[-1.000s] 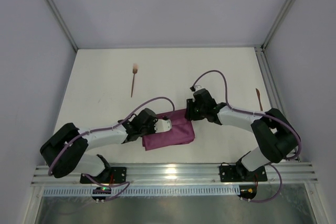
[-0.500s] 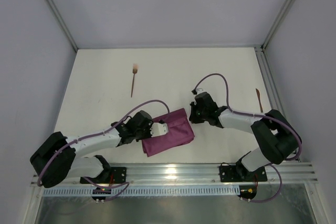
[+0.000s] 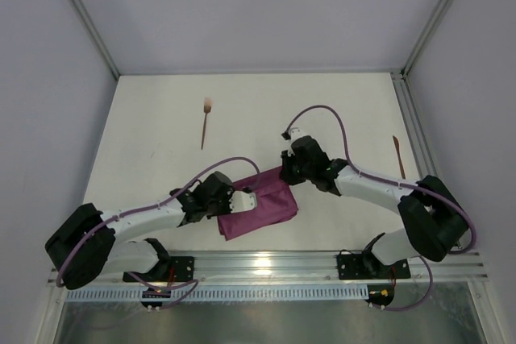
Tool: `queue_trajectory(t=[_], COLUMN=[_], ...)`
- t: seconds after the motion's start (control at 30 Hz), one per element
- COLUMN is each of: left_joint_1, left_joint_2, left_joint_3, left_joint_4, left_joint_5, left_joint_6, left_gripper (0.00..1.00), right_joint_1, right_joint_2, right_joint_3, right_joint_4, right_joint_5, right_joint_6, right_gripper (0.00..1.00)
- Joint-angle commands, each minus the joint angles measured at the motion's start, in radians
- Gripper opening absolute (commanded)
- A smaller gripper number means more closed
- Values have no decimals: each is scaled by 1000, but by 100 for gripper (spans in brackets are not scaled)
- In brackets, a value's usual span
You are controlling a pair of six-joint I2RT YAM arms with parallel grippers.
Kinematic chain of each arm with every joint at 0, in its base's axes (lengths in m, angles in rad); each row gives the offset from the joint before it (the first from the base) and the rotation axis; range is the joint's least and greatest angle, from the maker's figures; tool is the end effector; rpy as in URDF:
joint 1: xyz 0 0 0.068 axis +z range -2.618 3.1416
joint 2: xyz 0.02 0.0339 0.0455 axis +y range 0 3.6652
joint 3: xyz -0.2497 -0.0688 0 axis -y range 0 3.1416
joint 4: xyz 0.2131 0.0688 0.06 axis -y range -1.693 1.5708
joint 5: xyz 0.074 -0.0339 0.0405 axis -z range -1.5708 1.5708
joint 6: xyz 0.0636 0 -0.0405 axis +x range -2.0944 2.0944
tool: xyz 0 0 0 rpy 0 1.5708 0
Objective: Fold the napkin into a case and place the utensils inside
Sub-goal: Pick up the 2/3-rectangle-folded napkin from the center of the board.
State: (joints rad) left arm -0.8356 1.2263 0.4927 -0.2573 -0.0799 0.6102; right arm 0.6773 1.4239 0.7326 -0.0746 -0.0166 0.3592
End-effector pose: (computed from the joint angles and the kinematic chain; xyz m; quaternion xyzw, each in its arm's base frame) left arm 0.1442 -0.1519 0.1355 0.6249 0.7256 0.0059 0.2882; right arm 0.2215 0.1795 0.1755 -0.1489 0.9079 0.2006 0.3364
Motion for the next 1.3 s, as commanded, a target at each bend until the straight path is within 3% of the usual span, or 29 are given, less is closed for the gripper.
queue_trajectory(t=[0.0,0.13,0.3,0.47,0.73,0.87,0.97,1.1,1.27], left_joint_1=[6,6,6,6,6,-2,-74,-276,-345], left_joint_2=[30,42,10,-50,-155,-171,-172,-198,-169], left_joint_3=[-26,-40,-20,33,179,262,244,141,70], left_joint_4=[13,23,6,-69,-252,-338,-410,-430,-378], left_joint_5=[5,-7,11,71,227,298,286,241,158], left_joint_6=[10,17,11,-27,-52,-29,77,219,306], left_gripper=[11,11,12,21,46,48,50,55,59], right_joint_1=[48,54,54,48,41,42,42,41,39], right_joint_2=[84,164,245,277,263,267,265,274,283], right_joint_3=[68,64,54,34,24,42,51,57,62], right_joint_4=[58,148,137,119,108,93,81,52,44], right_joint_5=[-55,-85,-62,-63,-46,-39,-28,-19,-14], right_joint_6=[-29,20,47,75,98,90,84,80,81], right_gripper=[11,8,7,6,5,5,5,4,4])
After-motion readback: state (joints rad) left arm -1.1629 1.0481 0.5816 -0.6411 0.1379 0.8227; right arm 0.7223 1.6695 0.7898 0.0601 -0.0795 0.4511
